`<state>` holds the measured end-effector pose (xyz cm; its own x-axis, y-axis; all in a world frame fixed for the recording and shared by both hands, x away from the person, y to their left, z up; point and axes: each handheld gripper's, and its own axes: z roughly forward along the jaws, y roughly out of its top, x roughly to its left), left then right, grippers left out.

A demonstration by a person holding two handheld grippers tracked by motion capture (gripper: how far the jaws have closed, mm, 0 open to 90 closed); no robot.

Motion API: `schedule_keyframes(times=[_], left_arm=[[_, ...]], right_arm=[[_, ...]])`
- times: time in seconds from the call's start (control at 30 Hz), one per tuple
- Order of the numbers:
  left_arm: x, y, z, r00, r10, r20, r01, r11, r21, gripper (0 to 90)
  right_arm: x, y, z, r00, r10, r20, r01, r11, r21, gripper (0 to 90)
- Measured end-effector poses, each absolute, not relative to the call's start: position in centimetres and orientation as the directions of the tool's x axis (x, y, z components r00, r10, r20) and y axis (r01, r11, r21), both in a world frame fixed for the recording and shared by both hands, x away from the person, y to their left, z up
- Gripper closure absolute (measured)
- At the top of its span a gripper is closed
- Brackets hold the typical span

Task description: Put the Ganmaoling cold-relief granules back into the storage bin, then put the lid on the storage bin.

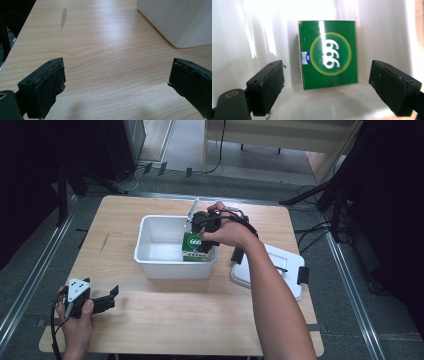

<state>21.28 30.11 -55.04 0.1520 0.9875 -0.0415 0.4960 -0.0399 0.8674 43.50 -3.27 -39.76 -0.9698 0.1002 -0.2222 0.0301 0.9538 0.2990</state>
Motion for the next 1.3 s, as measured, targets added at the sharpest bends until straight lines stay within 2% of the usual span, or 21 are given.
schedule_keyframes(times=[0.17,0.4,0.57,0.73,0.93,1.3], left_arm=[[21.3,30.0,-55.1,0.15,0.988,-0.036,0.494,-0.043,0.868,0.9],[21.2,29.9,-55.1,0.149,0.988,-0.028,0.494,-0.05,0.868,0.9],[21.2,29.8,-55.1,0.152,0.988,-0.023,0.496,-0.057,0.866,1.0],[21.2,29.8,-55.1,0.153,0.988,-0.021,0.497,-0.058,0.866,1.0],[21.2,29.8,-55.1,0.151,0.988,-0.02,0.497,-0.059,0.866,1.0],[21.2,29.8,-55.1,0.152,0.988,-0.02,0.496,-0.058,0.867,0.9]], right_arm=[[43.2,-4.6,-38.5,-0.97,0.142,-0.199,0.069,0.941,0.332,1.3],[43.1,-9.0,-36.8,-0.949,0.229,-0.215,0.142,0.924,0.354,0.0],[43.0,-11.6,-37.0,-0.941,0.259,-0.217,0.17,0.919,0.356,0.0],[42.7,-16.6,-38.8,-0.921,0.331,-0.205,0.255,0.911,0.324,0.0],[42.2,-20.1,-40.7,-0.905,0.384,-0.182,0.323,0.9,0.293,0.0],[41.1,-23.4,-44.4,-0.9,0.404,-0.161,0.367,0.904,0.218,0.0]])
